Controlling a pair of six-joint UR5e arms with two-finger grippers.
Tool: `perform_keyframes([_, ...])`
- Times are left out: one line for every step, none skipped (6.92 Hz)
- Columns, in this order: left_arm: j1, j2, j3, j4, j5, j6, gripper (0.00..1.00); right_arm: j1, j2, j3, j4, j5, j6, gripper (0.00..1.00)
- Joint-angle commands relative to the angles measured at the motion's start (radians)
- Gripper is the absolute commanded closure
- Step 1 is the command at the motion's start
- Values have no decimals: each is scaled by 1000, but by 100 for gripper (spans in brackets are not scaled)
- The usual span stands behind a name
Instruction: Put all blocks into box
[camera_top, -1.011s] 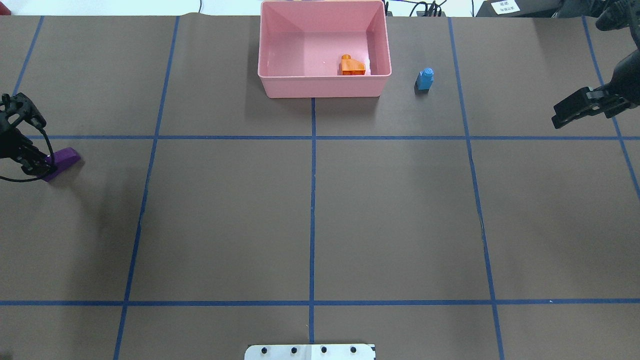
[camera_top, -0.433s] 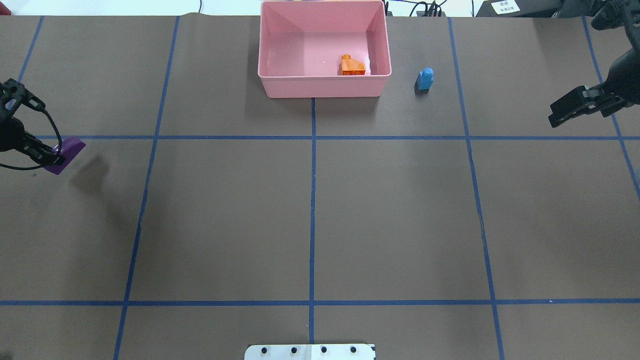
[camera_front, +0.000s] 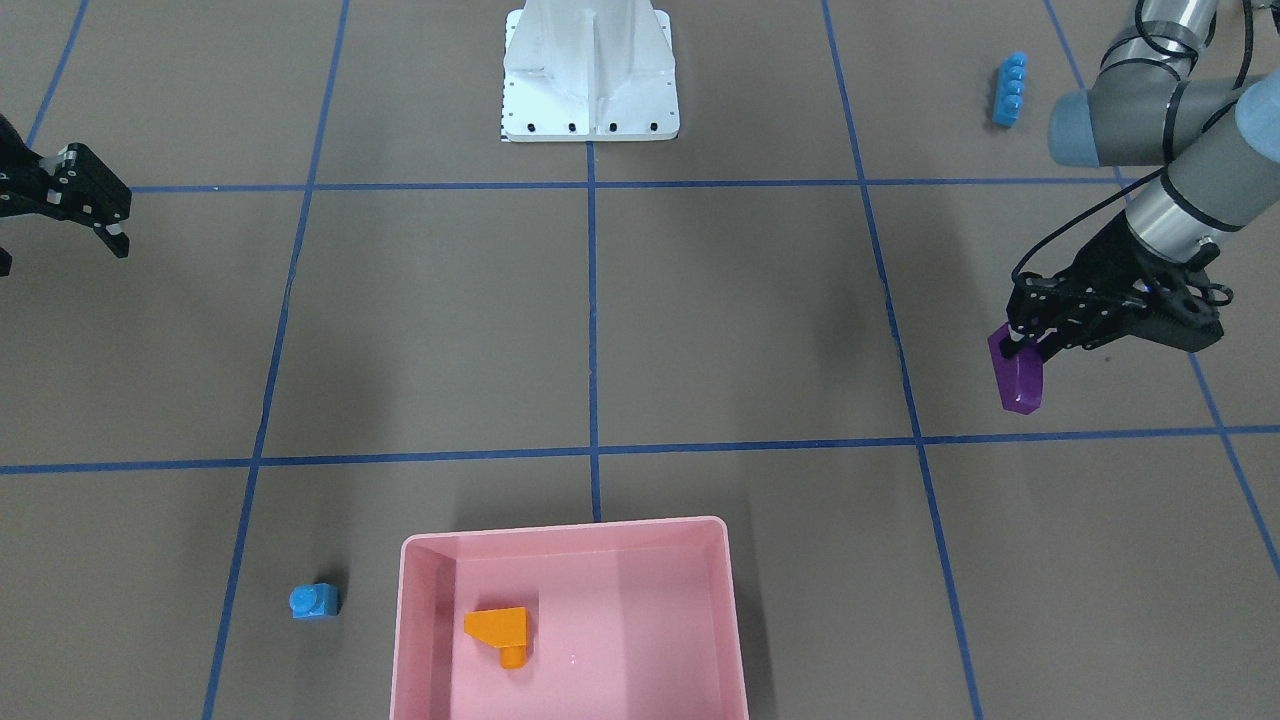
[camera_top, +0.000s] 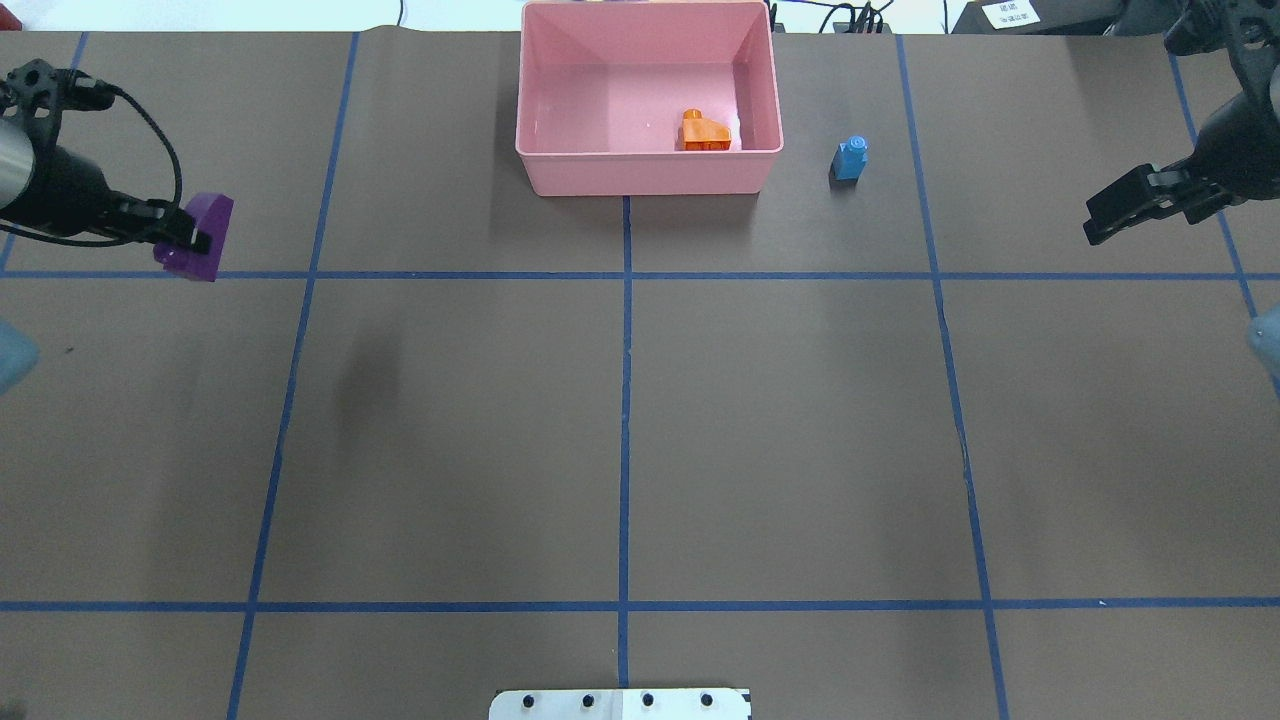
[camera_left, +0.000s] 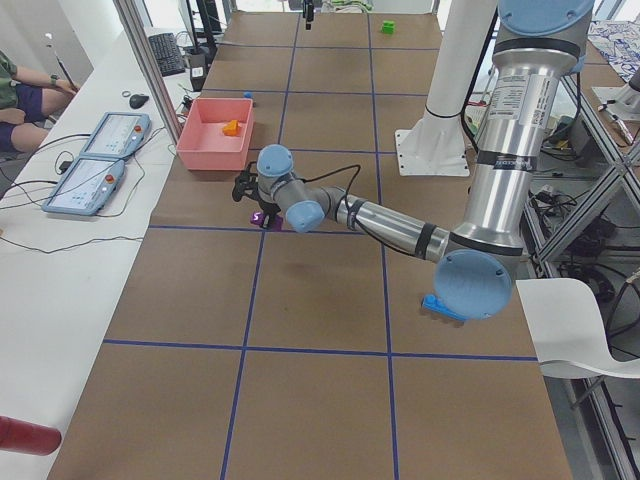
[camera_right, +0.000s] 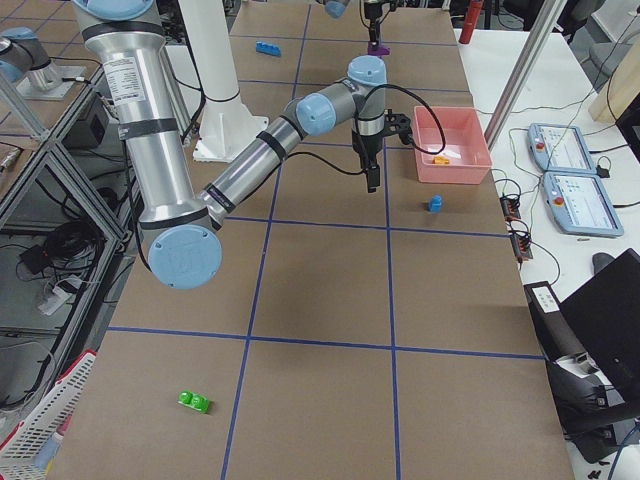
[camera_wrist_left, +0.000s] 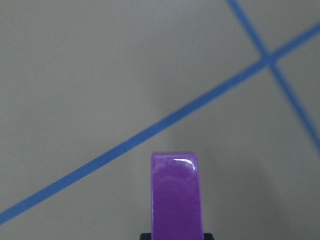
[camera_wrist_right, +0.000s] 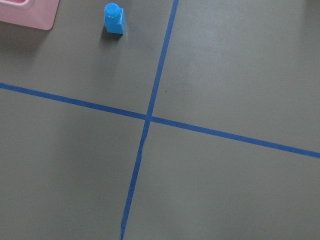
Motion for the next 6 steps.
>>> perform_keyframes([42,-249,67,50,5,-319,100,-1,0,-67,83,-1,3,1])
perform_keyframes([65,-385,148,111,9,-367,100,-1,0,-83,98,-1,3,1])
perform_keyframes([80,-500,239,153,11,-380,100,-3,1,-83,99,-1,3,1])
perform_keyframes([83,-646,389,173,11,-382,100,-4,2,-83,99,-1,4,0])
perform_keyframes([94,-773,560,184,12,-379,100,-4,2,-84,99,-1,4,1])
perform_keyframes([129,-852,680,182,56,-376,100,-4,2,-84,99,-3,4,1])
